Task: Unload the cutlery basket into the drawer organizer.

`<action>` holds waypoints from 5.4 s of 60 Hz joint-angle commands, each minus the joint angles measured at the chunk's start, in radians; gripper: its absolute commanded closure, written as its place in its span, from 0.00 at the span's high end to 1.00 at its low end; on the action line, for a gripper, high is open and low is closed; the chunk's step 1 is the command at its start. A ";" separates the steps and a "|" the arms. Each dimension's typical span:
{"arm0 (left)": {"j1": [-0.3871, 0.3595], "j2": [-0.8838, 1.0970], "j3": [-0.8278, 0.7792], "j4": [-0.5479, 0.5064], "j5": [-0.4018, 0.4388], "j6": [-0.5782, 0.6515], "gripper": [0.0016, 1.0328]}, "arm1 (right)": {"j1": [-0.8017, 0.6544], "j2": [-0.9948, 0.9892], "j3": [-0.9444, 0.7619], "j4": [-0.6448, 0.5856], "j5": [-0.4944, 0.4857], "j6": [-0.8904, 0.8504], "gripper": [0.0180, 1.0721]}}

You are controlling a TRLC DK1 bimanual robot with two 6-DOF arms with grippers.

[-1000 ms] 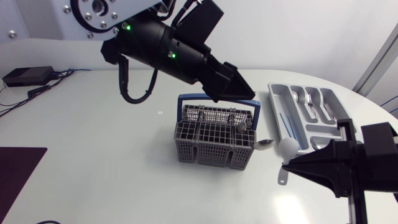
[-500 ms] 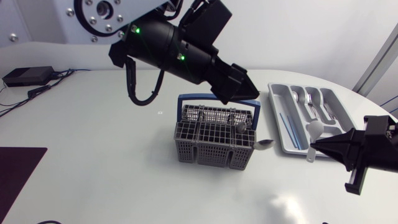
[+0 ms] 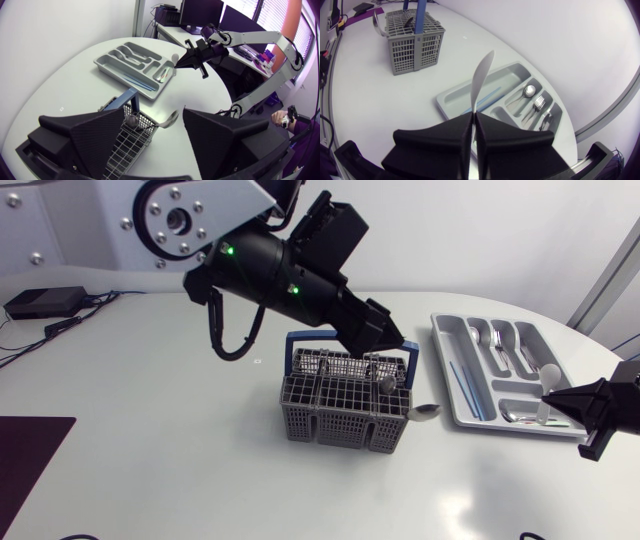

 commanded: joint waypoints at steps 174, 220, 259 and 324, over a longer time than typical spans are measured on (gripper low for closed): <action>-0.251 0.281 0.145 -0.077 -0.221 0.426 0.74 | 0.265 -0.131 -0.259 0.374 0.310 0.080 0.89; -0.216 0.378 0.235 -0.109 -0.190 0.365 0.18 | 0.278 -0.183 -0.265 0.313 0.232 0.188 0.90; -0.127 0.341 0.335 -0.197 -0.014 0.170 0.03 | 0.280 -0.237 -0.272 0.268 0.220 0.189 0.90; -0.188 0.077 -0.025 0.190 -0.280 -0.335 0.04 | 0.524 -0.341 -0.268 0.198 0.260 0.453 0.90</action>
